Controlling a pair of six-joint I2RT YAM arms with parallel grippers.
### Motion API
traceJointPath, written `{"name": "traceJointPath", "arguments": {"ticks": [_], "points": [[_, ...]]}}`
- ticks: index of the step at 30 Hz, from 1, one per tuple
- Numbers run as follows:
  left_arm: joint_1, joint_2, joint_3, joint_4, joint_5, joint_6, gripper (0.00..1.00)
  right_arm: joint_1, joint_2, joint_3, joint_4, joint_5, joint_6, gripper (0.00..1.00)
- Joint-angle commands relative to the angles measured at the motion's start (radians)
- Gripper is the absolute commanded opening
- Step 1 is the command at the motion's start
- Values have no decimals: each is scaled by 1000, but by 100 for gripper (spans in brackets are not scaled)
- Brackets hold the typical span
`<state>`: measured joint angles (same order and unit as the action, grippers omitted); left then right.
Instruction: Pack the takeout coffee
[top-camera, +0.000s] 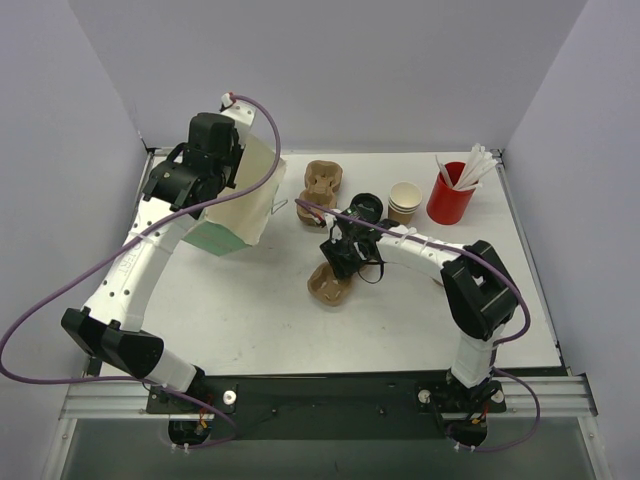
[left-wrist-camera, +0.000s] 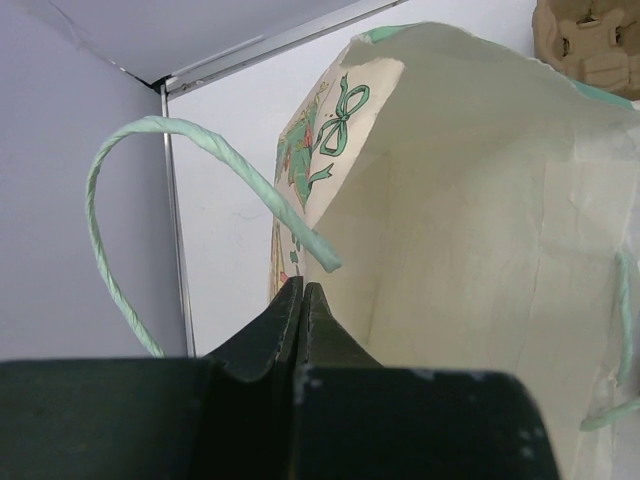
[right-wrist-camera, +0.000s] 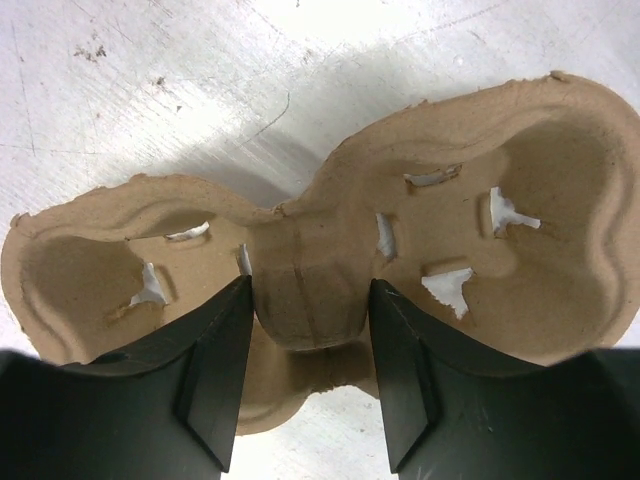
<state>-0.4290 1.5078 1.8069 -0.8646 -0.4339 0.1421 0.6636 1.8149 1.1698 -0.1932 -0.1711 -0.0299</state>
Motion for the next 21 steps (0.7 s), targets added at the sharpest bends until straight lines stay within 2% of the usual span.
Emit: {"name": "traceJointPath", "arguments": {"ticks": [1,8,13,21], "points": [[-5,-17,0,19,15,-6,0,5,-2,16,-28,15,-10,41],[-8,-23,-17,15,15,-13,0,5,-84,-7,-38,28,28,36],[-11,-29,-47,10,11,-36,0,5,-212,-58,-43,42,79,32],[-19,-41,-81,9,70,-65,0,5,-431,-102,-83,62,122,32]]}}
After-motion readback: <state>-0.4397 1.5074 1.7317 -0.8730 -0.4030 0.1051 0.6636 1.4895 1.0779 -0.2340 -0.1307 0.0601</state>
